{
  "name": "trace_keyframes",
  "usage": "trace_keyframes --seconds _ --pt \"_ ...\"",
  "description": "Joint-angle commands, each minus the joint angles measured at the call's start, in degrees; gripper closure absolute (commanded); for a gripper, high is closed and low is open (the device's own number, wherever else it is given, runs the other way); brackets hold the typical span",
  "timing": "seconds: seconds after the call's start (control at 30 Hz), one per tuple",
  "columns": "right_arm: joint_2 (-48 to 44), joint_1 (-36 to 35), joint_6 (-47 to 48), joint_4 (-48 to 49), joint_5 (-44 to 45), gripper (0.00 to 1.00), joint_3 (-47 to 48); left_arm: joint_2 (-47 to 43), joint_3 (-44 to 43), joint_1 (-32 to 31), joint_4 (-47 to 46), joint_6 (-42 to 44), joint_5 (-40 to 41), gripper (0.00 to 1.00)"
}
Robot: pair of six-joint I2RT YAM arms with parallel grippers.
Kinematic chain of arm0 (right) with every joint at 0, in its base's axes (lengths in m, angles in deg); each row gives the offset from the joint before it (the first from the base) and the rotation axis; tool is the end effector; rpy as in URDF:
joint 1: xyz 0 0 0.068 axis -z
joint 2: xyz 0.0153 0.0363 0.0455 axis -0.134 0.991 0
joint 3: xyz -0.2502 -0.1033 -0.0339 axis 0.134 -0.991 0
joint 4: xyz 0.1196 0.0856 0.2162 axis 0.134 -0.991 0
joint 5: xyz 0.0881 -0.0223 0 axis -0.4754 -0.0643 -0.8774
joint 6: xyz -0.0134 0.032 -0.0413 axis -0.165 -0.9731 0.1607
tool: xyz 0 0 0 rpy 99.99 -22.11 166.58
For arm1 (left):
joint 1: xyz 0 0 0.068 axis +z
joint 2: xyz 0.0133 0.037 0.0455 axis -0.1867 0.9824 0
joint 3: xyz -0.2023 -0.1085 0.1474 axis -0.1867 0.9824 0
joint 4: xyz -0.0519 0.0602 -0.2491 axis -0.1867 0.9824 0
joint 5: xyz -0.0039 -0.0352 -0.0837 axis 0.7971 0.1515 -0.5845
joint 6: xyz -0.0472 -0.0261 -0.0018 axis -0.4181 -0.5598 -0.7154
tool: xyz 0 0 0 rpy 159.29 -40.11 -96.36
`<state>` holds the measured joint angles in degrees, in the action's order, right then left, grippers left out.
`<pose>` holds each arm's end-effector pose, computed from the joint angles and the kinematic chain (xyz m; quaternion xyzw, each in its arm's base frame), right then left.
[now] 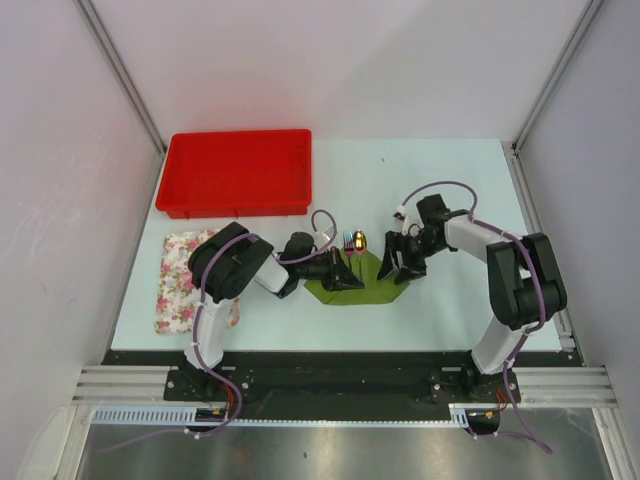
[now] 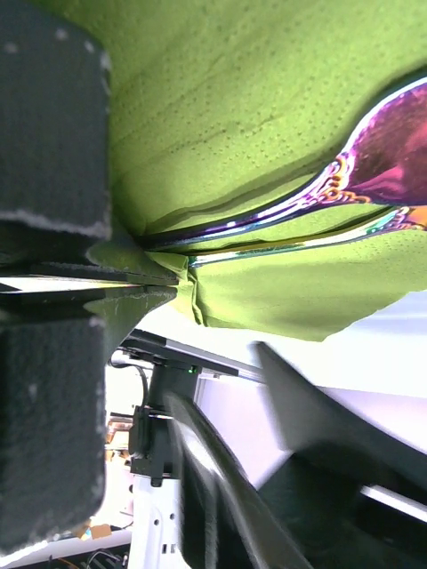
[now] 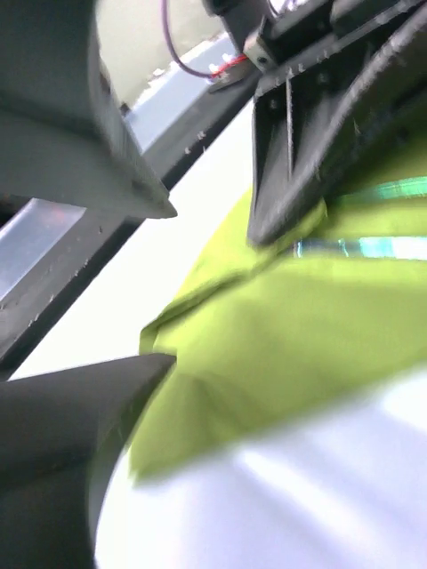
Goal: Place the utensils on the paper napkin and roll it up
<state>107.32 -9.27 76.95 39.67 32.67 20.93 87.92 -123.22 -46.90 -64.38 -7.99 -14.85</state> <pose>0.2951 0.1128 0.1586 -0.1127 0.9326 0.3395 0.0475 0.2769 -0.2323 0.0674 -0.0017 0.8129 -0.5772 0.0777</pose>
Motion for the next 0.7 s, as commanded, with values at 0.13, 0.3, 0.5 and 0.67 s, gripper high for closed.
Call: trace_keyframes --seconds 0.13,0.3,0.5,0.67 --pt "-0.8 10.5 2.1 -6.0 7.5 0.22 -1.5 0.9 -0.8 -0.2 2.1 2.6 1.8 0.96" --pt "1.5 12.2 2.0 -5.5 7.5 0.26 -2.4 0.9 -0.9 -0.2 2.1 2.7 1.7 0.96" --pt "7.5 10.1 -0.1 -1.8 -0.5 0.36 -3.0 1.0 -1.0 -0.2 2.2 2.7 1.5 0.96" --pt "12.0 7.9 -1.8 1.0 -10.6 0.37 -2.2 0.8 -1.0 -0.2 2.0 3.1 1.2 0.96"
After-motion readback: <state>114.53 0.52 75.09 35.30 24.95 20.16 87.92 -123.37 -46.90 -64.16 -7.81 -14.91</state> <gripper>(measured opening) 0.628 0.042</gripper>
